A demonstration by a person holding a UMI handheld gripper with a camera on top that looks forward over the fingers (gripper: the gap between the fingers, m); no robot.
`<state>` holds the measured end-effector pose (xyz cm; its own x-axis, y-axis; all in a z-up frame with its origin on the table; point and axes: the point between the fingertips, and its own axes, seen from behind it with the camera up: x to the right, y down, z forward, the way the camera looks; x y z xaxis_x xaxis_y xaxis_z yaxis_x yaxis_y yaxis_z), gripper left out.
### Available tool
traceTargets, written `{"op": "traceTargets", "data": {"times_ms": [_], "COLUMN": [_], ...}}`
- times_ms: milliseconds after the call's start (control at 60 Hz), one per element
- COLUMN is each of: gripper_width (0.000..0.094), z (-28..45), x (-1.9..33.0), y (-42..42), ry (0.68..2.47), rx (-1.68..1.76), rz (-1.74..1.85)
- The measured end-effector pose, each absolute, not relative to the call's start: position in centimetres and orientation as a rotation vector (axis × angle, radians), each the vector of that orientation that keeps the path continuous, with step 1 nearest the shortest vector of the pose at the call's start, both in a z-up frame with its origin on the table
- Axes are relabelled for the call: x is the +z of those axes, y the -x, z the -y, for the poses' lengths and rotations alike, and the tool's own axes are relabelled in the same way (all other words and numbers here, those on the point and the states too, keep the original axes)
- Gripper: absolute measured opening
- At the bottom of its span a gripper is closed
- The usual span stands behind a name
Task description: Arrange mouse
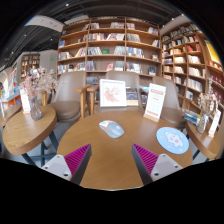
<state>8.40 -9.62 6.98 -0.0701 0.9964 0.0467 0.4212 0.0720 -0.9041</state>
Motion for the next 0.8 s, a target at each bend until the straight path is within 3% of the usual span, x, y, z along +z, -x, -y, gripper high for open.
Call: {"op": "traceTargets", "data": {"times_ms": [417,800], "gripper_width": [0.0851,0.0849], "z": [10.0,9.0], "x": [1.4,-0.2], "y": [4.5,11.8], "ry": [1.499,1.533], "rx": [0.887,0.797], "rz": [1.634,1.666]}}
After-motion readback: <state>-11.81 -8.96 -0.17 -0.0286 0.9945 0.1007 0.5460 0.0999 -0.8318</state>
